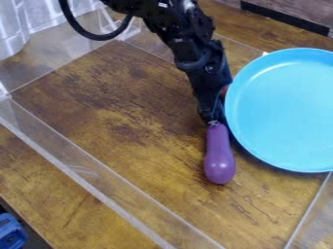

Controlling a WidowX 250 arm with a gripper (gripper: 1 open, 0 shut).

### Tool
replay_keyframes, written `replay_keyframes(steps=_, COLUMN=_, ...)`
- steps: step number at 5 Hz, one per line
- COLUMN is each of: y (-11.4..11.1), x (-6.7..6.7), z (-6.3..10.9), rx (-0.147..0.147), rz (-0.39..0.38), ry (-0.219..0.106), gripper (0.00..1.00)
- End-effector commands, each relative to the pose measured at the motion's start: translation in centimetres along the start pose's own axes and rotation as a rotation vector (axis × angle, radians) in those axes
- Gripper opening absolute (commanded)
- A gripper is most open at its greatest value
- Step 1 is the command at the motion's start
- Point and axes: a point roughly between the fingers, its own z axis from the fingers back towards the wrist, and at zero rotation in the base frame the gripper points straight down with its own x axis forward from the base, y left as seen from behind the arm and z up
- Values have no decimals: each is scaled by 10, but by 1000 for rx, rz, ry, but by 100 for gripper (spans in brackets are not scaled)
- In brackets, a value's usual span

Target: Move the carrot to the right side

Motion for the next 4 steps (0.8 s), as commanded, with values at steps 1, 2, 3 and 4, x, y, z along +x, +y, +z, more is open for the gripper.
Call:
replay_keyframes(steps=1, y=7, x=-4, z=-5, rx=-9, rz=-2, ry=7, gripper=0)
replay_keyframes(steps=2, y=11, x=0, z=-1, rx=16, rz=54, ry=19, gripper=0)
replay_keyframes(steps=3, y=14, x=3, z=4, rx=37, rz=107, ry=34, gripper=0)
replay_keyframes(steps=4, y=25, x=8, z=13, rx=32, rz=94, ry=36, gripper=0)
